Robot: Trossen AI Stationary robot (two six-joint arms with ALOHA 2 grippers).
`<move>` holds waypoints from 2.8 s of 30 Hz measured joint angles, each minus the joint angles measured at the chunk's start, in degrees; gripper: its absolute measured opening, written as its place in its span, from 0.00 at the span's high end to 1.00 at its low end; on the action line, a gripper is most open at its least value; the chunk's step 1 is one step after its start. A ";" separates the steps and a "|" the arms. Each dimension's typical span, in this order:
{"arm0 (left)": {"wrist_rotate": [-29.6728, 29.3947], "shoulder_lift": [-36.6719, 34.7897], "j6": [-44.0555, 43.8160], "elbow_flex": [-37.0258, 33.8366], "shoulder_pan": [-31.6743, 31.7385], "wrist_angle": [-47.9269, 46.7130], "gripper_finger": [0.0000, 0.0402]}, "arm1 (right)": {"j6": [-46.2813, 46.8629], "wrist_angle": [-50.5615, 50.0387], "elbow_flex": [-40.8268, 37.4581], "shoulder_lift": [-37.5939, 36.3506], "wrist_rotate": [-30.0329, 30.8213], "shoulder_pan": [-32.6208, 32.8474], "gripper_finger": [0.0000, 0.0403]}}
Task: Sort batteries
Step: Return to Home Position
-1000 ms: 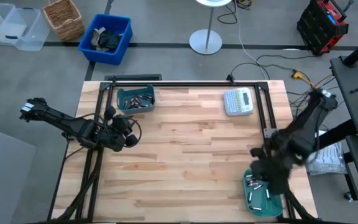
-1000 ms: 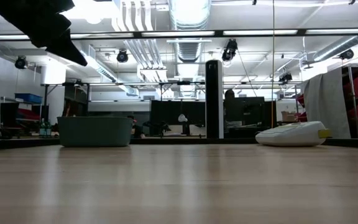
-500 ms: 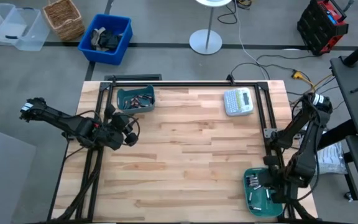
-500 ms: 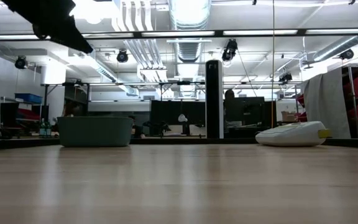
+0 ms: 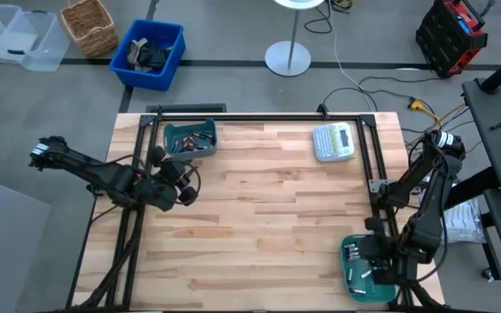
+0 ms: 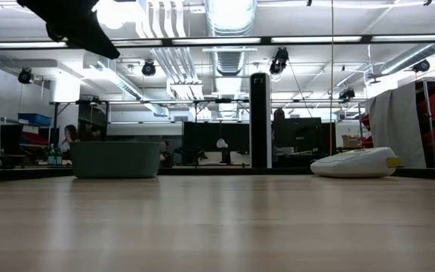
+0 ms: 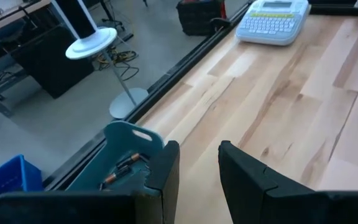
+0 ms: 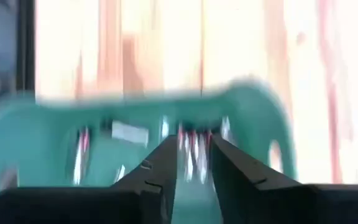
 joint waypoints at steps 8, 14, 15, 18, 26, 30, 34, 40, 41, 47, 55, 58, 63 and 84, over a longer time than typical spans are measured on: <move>1.45 4.88 4.63 -0.04 -3.07 10.92 0.77 | -3.53 8.91 0.00 0.00 27.68 -4.17 0.87; 8.06 7.45 22.44 -0.07 -7.73 31.48 0.77 | -30.39 28.99 0.00 0.11 29.16 -15.66 0.92; 9.21 7.72 25.33 -0.07 -8.25 34.39 0.77 | -35.96 33.13 0.00 0.11 28.13 -17.99 0.93; 13.04 8.30 32.41 -0.07 -8.72 40.43 0.77 | -50.49 43.08 0.00 0.11 25.71 -23.97 0.94; 23.32 6.22 44.79 -4.89 -6.27 51.20 0.77 | -76.97 65.00 -2.13 0.00 1.61 -40.80 0.97; 27.08 2.29 48.45 -10.43 -2.94 57.95 0.77 | -80.32 66.16 -2.33 0.00 -9.42 -49.20 0.97; 27.08 -5.09 48.76 -14.90 -0.70 58.37 0.79 | -83.78 66.02 -3.02 -1.07 -16.15 -53.53 0.97; 28.34 -18.82 48.31 -22.90 -0.72 57.65 0.81 | -87.21 66.00 -8.04 -7.92 -16.61 -56.64 0.97; 29.12 -20.78 48.15 -24.21 -0.72 58.28 0.81 | -87.17 66.05 -9.22 -9.56 -16.62 -57.03 0.97; 24.63 -28.54 39.95 -29.21 -0.72 58.80 0.81 | -83.88 67.22 -14.68 -17.80 -16.63 -57.78 0.97; 29.78 -28.73 31.27 -32.44 -0.47 59.53 0.81 | -84.46 67.22 -19.76 -21.69 -17.02 -57.66 0.97; 30.19 -28.08 34.52 -32.30 1.53 63.79 0.81 | -84.64 69.60 -21.11 -22.02 -17.31 -57.66 0.97; 33.72 -30.05 38.38 -32.15 8.28 62.90 0.81 | -86.96 73.20 -23.88 -23.43 -17.52 -57.68 0.97; 55.85 -32.23 34.09 -36.68 10.09 62.93 0.81 | -84.55 74.50 -27.67 -26.29 -17.06 -57.77 0.97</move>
